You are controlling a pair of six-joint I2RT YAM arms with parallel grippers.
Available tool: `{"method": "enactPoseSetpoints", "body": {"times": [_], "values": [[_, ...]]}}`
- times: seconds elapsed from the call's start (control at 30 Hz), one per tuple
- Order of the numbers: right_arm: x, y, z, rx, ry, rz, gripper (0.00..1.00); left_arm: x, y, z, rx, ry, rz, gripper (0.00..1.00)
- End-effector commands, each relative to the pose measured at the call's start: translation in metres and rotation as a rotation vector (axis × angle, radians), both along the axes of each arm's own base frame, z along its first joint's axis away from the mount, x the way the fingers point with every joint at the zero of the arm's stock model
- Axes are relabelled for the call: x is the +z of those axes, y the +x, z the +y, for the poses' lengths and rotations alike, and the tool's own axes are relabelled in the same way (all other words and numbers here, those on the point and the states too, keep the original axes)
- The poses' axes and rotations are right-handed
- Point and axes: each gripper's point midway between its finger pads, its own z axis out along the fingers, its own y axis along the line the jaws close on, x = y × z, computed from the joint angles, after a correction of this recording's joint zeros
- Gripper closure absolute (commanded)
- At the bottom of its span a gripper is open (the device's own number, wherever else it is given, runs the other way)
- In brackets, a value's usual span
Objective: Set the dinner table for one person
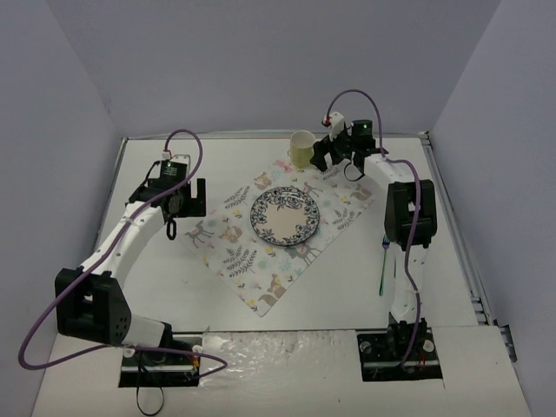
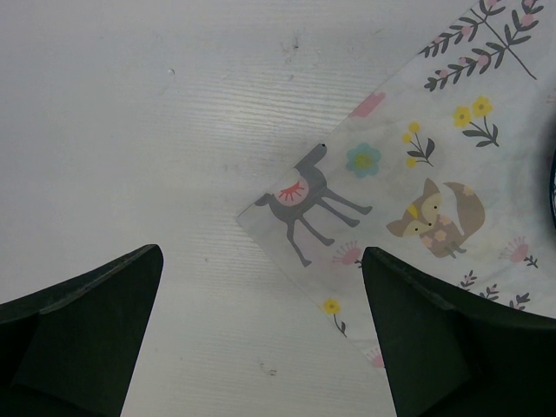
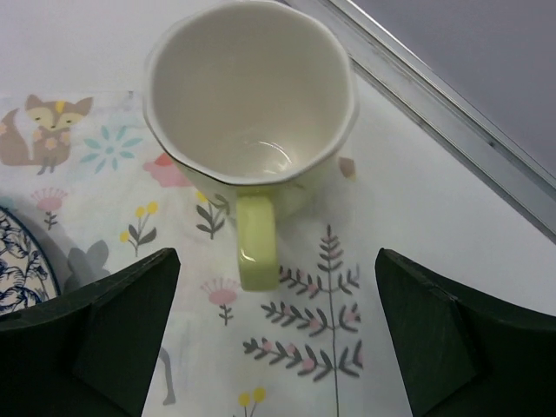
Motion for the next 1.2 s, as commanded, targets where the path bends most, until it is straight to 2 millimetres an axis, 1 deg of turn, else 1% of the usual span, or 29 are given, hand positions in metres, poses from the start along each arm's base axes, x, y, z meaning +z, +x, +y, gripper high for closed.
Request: {"method": "enactPoseSetpoints", "body": {"times": [0.0, 0.03, 0.07, 0.13, 0.23, 0.3, 0.37, 0.4, 0.47, 0.5, 0.53, 0.6, 0.67, 0.7, 0.77, 0.8, 0.83, 0.87, 0.9, 1.0, 1.07, 1.17], "values": [[0.119, 0.003, -0.052, -0.291, -0.001, -0.199, 0.06, 0.025, 0.011, -0.002, -0.004, -0.021, -0.077, 0.03], [0.129, -0.002, -0.061, -0.347, 0.005, -0.205, 0.05, 0.026, 0.011, -0.003, -0.005, -0.023, -0.079, 0.03], [0.133, -0.006, -0.069, -0.397, 0.02, -0.193, 0.04, 0.026, 0.011, -0.003, -0.005, -0.024, -0.082, 0.03], [0.146, -0.029, -0.105, -0.6, 0.045, -0.173, 0.01, 0.031, 0.01, -0.003, -0.004, -0.027, -0.092, 0.03], [0.14, -0.062, -0.131, -0.798, 0.127, -0.1, 0.0, 0.035, 0.009, -0.001, 0.001, -0.028, -0.101, 0.03], [0.125, -0.091, -0.138, -0.863, 0.135, -0.033, 0.0, 0.038, 0.008, 0.001, 0.006, -0.028, -0.112, 0.03], [0.116, -0.12, -0.15, -0.964, 0.161, 0.021, 0.0, 0.043, 0.008, 0.003, 0.012, -0.031, -0.128, 0.03], [0.107, -0.133, -0.153, -1.0, 0.17, 0.055, 0.0, 0.044, 0.009, 0.003, 0.014, -0.034, -0.131, 0.03], [0.081, -0.161, -0.157, -1.061, 0.175, 0.136, 0.0, 0.046, 0.009, 0.004, 0.018, -0.042, -0.136, 0.03], [0.061, -0.179, -0.159, -1.091, 0.161, 0.2, 0.0, 0.047, 0.009, 0.004, 0.018, -0.047, -0.139, 0.03], [0.052, -0.195, -0.16, -1.107, 0.153, 0.221, 0.0, 0.046, 0.009, 0.004, 0.018, -0.05, -0.137, 0.03], [0.046, -0.224, -0.166, -1.151, 0.15, 0.252, 0.0, 0.048, 0.009, 0.003, 0.015, -0.057, -0.143, 0.03], [0.021, -0.256, -0.172, -1.197, 0.109, 0.326, 0.0, 0.047, 0.008, 0.003, 0.016, -0.058, -0.142, 0.03], [0.028, -0.258, -0.173, -1.205, 0.129, 0.31, 0.0, 0.049, 0.008, 0.003, 0.015, -0.058, -0.146, 0.03], [0.01, -0.286, -0.174, -1.226, 0.111, 0.371, 0.01, 0.049, 0.008, 0.003, 0.015, -0.06, -0.148, 0.03], [0.002, -0.297, -0.173, -1.229, 0.106, 0.397, 0.01, 0.05, 0.008, 0.003, 0.015, -0.063, -0.15, 0.03], [-0.006, -0.305, -0.171, -1.225, 0.103, 0.419, 0.01, 0.051, 0.007, 0.002, 0.014, -0.066, -0.152, 0.03], [-0.005, -0.305, -0.169, -1.221, 0.119, 0.421, 0.02, 0.051, 0.007, 0.002, 0.013, -0.069, -0.152, 0.03], [-0.019, -0.316, -0.169, -1.223, 0.103, 0.458, 0.02, 0.051, 0.007, 0.001, 0.012, -0.07, -0.153, 0.03], [-0.041, -0.328, -0.162, -1.23, 0.107, 0.543, 0.04, 0.052, 0.007, -0.001, 0.009, -0.081, -0.158, 0.03], [-0.046, -0.329, -0.164, -1.25, 0.103, 0.554, 0.05, 0.052, 0.007, -0.001, 0.008, -0.082, -0.156, 0.03], [-0.047, -0.326, -0.173, -1.294, 0.075, 0.537, 0.08, 0.052, 0.006, -0.001, 0.008, -0.081, -0.157, 0.03]]}}
